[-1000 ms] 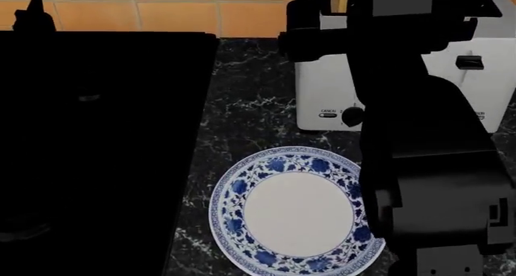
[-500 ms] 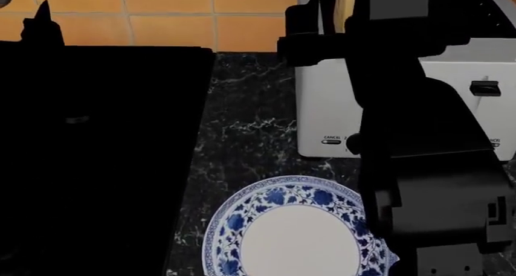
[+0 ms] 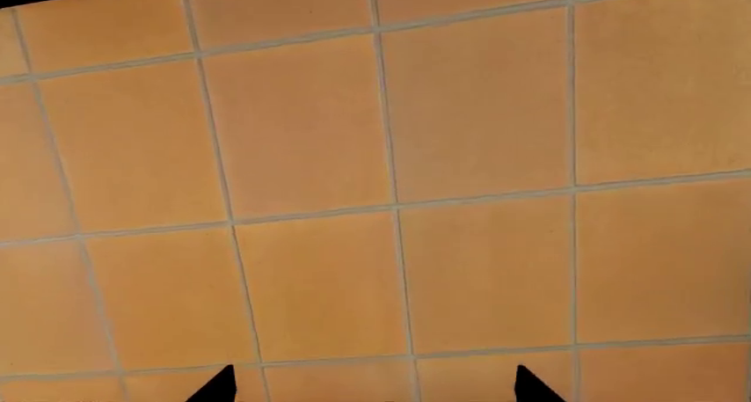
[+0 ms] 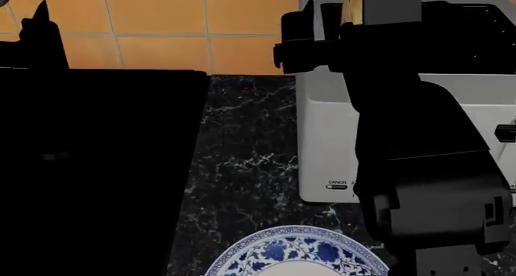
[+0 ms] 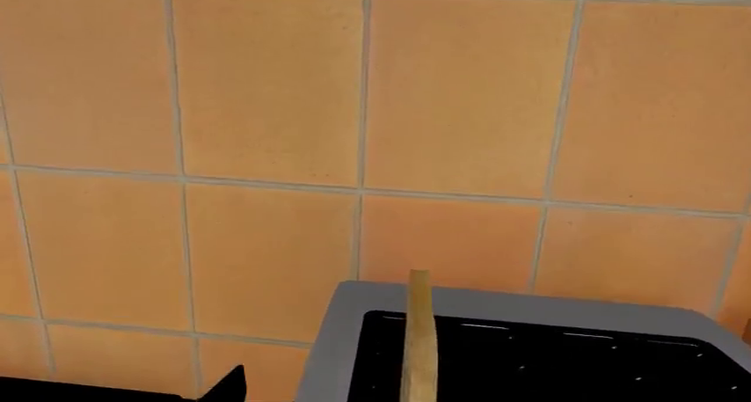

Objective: Place the toasted item on a plate.

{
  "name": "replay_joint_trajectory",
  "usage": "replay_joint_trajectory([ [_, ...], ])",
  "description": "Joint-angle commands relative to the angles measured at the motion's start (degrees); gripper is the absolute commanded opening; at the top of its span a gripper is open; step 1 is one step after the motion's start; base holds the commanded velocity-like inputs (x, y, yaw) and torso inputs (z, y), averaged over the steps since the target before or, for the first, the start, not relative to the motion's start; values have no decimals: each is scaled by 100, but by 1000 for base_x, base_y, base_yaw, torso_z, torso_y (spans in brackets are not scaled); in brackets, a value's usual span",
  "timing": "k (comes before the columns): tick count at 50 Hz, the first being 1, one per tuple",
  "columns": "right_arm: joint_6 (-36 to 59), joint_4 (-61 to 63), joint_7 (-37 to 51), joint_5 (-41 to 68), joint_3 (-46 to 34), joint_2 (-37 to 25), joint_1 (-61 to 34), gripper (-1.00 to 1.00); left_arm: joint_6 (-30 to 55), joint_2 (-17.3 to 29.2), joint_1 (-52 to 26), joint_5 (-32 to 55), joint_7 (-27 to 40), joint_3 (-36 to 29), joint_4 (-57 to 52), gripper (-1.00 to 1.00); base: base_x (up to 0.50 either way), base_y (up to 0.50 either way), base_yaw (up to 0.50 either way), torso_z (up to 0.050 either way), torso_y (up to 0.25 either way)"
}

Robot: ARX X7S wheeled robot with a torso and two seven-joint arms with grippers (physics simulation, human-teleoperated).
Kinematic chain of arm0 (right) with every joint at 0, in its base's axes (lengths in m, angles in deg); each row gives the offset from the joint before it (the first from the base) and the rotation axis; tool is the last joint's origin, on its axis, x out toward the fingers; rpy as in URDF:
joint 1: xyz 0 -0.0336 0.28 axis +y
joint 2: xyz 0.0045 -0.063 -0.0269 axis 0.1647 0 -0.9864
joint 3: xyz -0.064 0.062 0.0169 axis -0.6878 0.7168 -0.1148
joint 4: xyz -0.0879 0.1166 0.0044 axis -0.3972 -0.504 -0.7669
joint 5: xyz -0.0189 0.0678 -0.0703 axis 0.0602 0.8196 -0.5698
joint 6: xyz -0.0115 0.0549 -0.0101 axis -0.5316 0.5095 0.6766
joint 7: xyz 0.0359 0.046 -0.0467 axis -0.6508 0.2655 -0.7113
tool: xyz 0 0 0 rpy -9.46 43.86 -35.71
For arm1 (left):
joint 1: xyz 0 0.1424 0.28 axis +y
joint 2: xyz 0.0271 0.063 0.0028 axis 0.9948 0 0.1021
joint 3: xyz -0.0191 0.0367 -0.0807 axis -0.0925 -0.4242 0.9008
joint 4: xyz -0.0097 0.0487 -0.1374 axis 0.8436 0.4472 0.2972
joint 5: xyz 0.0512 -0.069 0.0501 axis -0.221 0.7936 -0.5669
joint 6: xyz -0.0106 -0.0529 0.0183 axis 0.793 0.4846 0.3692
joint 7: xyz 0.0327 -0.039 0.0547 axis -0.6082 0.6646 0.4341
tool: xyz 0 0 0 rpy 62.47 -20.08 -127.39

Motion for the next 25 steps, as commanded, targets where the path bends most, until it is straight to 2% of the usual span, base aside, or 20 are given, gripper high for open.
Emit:
replay_joint_trajectory([
  [1, -3, -19, 38, 20, -30, -22, 4, 100, 16, 2, 21, 16, 49, 8, -21, 100, 0, 0, 0, 50, 0],
  [4, -13, -36, 54, 18, -29, -39, -5, 100, 39, -15, 2, -3, 96, 0, 25, 100, 0, 0, 0, 42, 0],
  [19, 117, -39, 117, 65, -33, -85, -100, 100, 210, 50, -34, -103, 210, -171, 24, 100, 0, 0, 0, 0, 0],
  [22, 118, -129, 126, 43, -66, -98, -164, 100, 83, -38, 38, 94, 135, 109, -21, 100, 0, 0, 0, 0, 0],
  [25, 114, -248, 138, 14, -102, -109, -235, 100, 78, -25, 59, 74, 154, 81, -10, 100, 0, 0, 0, 0, 0],
])
